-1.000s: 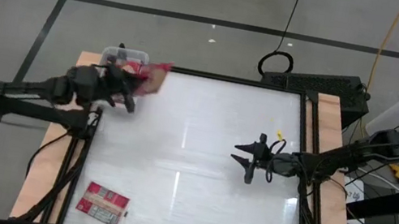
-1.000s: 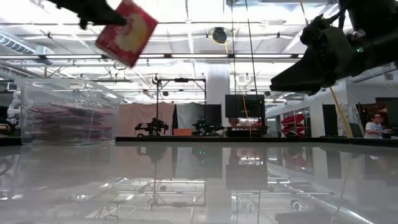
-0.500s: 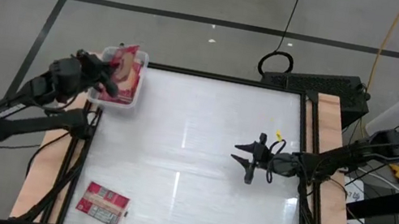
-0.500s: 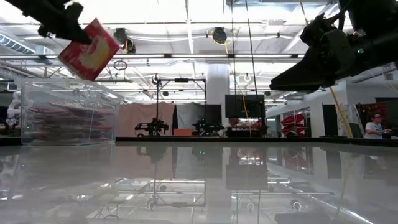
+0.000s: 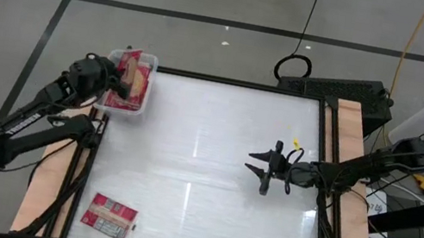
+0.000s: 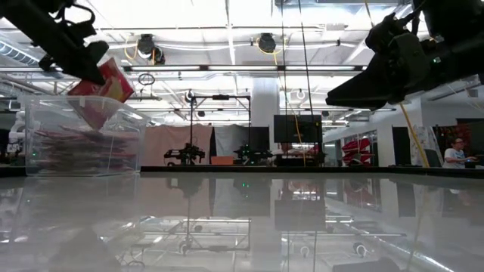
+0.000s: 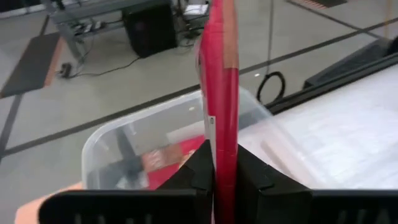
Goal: Sort popcorn bags into baskets
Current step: Stack the red popcorn pack into the bin
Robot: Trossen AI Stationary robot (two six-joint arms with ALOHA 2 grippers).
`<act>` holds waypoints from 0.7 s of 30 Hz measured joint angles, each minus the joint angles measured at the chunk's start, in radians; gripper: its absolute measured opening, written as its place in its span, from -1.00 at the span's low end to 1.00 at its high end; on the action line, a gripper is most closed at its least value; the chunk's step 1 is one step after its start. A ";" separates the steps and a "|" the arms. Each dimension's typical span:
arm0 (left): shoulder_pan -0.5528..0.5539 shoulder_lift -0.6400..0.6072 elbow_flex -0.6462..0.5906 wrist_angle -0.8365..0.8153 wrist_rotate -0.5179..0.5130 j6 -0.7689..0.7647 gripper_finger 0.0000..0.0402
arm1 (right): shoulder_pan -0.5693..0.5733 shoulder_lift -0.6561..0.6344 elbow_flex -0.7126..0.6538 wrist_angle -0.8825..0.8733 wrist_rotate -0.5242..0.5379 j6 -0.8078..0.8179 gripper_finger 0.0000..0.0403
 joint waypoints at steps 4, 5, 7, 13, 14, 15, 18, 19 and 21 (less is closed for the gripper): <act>0.052 0.000 -0.027 0.003 0.033 -0.025 -0.83 | 0.000 0.003 0.000 0.000 0.000 0.000 -0.17; 0.063 0.001 -0.032 0.002 0.047 -0.026 -0.85 | 0.000 0.003 0.000 0.001 0.000 0.000 -0.17; 0.080 0.007 -0.034 0.001 0.056 -0.019 -0.88 | 0.000 0.003 0.000 0.000 0.000 0.000 -0.17; 0.124 0.022 -0.034 -0.004 0.044 0.010 -0.77 | 0.000 0.003 0.000 0.000 -0.001 0.005 -0.17; 0.131 0.026 -0.035 -0.006 0.038 0.012 -0.71 | 0.000 0.003 0.000 0.000 -0.001 0.007 -0.17; 0.138 0.028 -0.035 -0.006 0.032 0.014 -0.65 | 0.000 0.003 0.000 0.000 -0.001 0.007 -0.17; 0.153 0.039 -0.035 -0.007 0.011 0.016 -0.45 | 0.000 0.003 0.000 0.000 -0.001 0.007 -0.17; 0.157 0.043 -0.035 -0.007 0.002 0.016 -0.38 | 0.000 0.003 0.000 0.000 -0.001 0.008 -0.17; 0.163 0.048 -0.035 -0.005 -0.028 0.016 -0.27 | 0.000 0.003 0.000 0.000 -0.001 0.015 -0.17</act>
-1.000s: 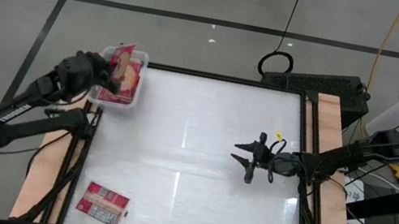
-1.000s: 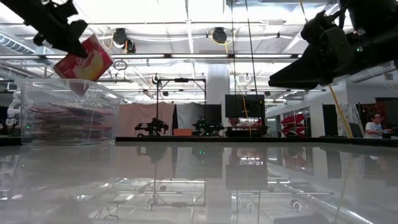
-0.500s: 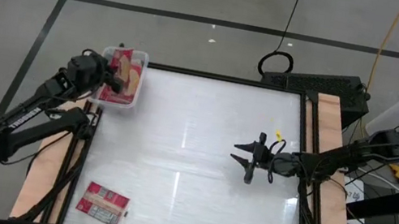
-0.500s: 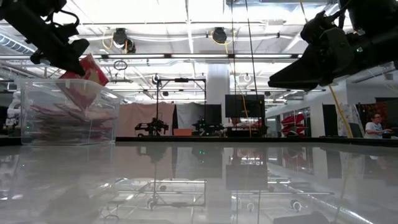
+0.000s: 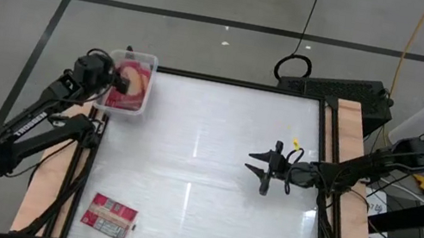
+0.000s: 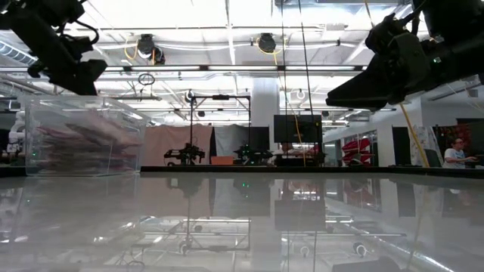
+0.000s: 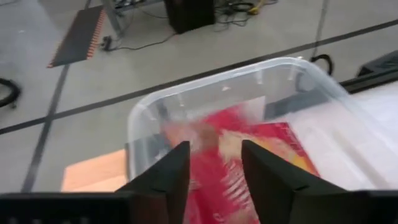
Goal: Sort popcorn bags into baskets
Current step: Stack the red popcorn pack into the bin
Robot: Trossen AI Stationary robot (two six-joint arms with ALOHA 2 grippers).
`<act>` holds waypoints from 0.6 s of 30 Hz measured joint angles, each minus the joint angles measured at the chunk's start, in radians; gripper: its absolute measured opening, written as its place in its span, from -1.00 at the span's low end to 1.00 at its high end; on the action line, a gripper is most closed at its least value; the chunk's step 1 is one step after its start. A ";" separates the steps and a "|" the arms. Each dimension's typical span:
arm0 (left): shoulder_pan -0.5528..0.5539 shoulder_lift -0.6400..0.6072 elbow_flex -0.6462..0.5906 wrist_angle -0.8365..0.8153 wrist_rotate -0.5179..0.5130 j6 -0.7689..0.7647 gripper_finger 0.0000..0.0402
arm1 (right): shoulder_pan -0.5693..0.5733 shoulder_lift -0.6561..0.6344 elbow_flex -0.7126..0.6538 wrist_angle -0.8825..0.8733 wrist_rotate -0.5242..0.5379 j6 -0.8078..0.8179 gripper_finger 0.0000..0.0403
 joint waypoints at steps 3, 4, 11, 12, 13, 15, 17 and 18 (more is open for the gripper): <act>0.004 0.004 0.000 0.002 -0.031 0.000 -0.15 | 0.000 0.000 0.000 0.000 0.000 0.003 -0.17; 0.004 0.004 0.000 0.005 -0.031 -0.002 -0.12 | 0.000 0.000 0.000 0.000 0.000 0.004 -0.17; -0.015 0.003 0.000 0.010 0.090 -0.033 -0.09 | 0.000 0.000 0.000 0.002 0.000 0.021 -0.17; -0.022 0.003 0.000 0.010 0.116 -0.036 -0.11 | 0.000 0.000 0.000 0.002 0.000 0.023 -0.17; -0.032 0.003 0.000 0.010 0.142 -0.043 -0.13 | 0.000 0.000 0.000 0.001 0.000 0.023 -0.17; -0.053 0.003 0.000 0.010 0.196 -0.057 -0.18 | 0.000 0.000 0.000 0.000 0.000 0.030 -0.17; -0.083 0.003 0.000 0.010 0.253 -0.060 -0.23 | 0.000 0.000 0.000 0.000 0.000 0.039 -0.17; -0.102 0.003 0.000 0.010 0.273 -0.060 -0.25 | 0.000 0.000 0.000 0.000 0.000 0.047 -0.17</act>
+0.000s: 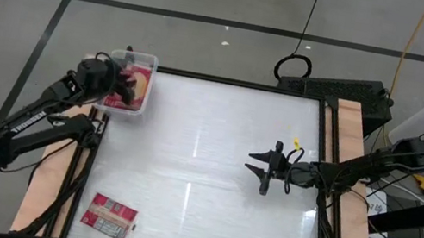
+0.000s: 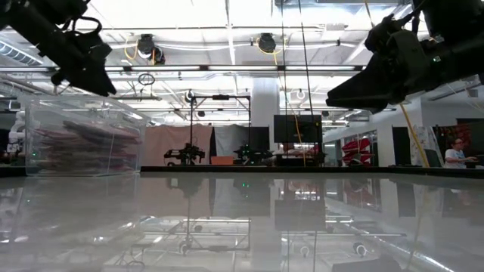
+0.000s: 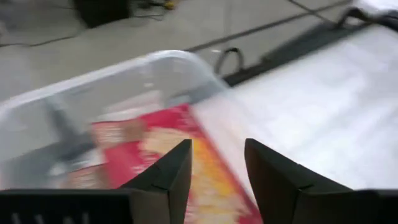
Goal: Sort popcorn bags into baskets
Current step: Stack the red popcorn pack into the bin
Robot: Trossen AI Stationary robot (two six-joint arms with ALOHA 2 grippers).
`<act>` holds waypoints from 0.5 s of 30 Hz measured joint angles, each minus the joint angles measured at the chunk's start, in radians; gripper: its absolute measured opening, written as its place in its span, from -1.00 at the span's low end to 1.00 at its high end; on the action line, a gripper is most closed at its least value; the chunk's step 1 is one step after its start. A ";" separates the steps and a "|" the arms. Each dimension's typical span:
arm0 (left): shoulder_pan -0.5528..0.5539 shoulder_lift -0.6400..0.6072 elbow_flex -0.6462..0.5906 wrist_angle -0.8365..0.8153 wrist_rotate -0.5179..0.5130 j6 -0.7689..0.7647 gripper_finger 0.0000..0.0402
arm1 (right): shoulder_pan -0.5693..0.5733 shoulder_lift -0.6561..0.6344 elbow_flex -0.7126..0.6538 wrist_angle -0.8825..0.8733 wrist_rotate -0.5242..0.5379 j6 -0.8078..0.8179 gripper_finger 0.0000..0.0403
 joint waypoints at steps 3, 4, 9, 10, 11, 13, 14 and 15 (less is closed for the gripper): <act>-0.070 -0.010 0.000 0.000 0.018 0.005 -0.31 | 0.000 0.000 0.000 0.000 0.000 0.012 -0.17; -0.095 -0.017 0.000 0.001 0.018 0.009 -0.33 | 0.000 0.000 0.000 0.000 0.000 0.015 -0.17; -0.229 -0.082 0.000 0.033 0.022 0.012 -0.37 | 0.000 0.000 0.000 0.007 0.022 0.040 -0.17; -0.259 -0.097 0.000 0.037 0.032 0.013 -0.37 | 0.000 0.000 0.000 0.007 0.022 0.049 -0.17; -0.292 -0.112 0.000 0.041 0.045 0.015 -0.37 | 0.000 0.000 0.000 0.007 0.022 0.059 -0.17; -0.363 -0.144 0.000 0.047 0.078 0.027 -0.37 | 0.000 0.000 0.000 0.007 0.022 0.076 -0.17; -0.403 -0.156 0.000 0.046 0.109 0.040 -0.37 | 0.000 0.000 0.000 0.006 0.022 0.084 -0.17; -0.447 -0.164 0.000 0.049 0.159 0.057 -0.37 | 0.000 0.000 0.000 0.006 0.022 0.089 -0.17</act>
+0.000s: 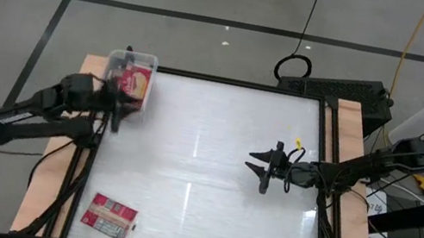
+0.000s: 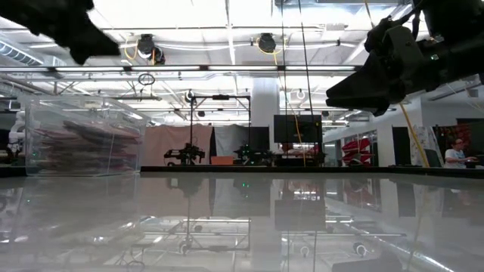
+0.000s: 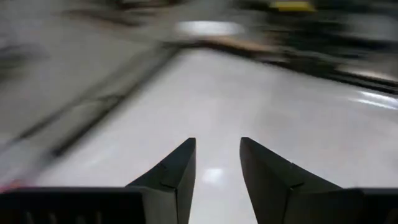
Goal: Sort popcorn bags into baskets
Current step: Stack the red popcorn pack into the bin
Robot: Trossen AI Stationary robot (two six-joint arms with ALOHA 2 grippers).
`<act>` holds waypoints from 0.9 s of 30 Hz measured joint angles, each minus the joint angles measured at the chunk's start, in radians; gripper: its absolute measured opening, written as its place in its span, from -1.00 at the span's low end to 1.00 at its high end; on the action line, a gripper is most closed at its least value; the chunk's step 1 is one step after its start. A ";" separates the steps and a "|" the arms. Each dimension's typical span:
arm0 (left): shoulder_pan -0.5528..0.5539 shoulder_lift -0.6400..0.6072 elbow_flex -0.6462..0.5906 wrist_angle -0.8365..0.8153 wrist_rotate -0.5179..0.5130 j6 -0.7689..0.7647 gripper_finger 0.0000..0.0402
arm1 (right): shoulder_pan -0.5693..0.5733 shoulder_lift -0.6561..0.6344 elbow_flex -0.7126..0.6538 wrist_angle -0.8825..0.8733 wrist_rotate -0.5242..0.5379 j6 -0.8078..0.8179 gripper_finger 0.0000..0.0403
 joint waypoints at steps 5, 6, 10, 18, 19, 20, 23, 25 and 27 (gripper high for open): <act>-0.260 -0.017 -0.041 0.223 0.219 -0.013 -0.37 | 0.000 0.000 0.000 0.001 0.011 0.016 -0.17; -0.320 -0.015 -0.054 0.254 0.217 -0.011 -0.37 | 0.000 0.000 0.000 0.004 0.024 0.021 -0.17; -0.531 0.020 -0.082 0.257 0.035 -0.007 -0.37 | 0.007 0.000 0.000 0.037 0.027 0.050 -0.17; -0.863 0.198 -0.101 0.260 -0.339 -0.108 -0.37 | 0.058 0.000 0.000 0.041 0.028 0.101 -0.17; -0.894 0.225 -0.101 0.277 -0.372 -0.121 -0.37 | 0.062 0.000 0.000 0.041 0.029 0.101 -0.17; -0.924 0.252 -0.101 0.295 -0.404 -0.130 -0.37 | 0.065 0.000 0.000 0.044 0.029 0.101 -0.17; -1.003 0.331 -0.102 0.356 -0.461 -0.158 -0.37 | 0.074 0.000 0.000 0.053 0.030 0.108 -0.17; -1.047 0.380 -0.101 0.368 -0.480 -0.187 -0.37 | 0.083 0.000 0.003 0.051 0.031 0.123 -0.17; -1.087 0.427 -0.089 0.341 -0.486 -0.235 -0.37 | 0.098 0.005 0.014 0.048 0.031 0.131 -0.17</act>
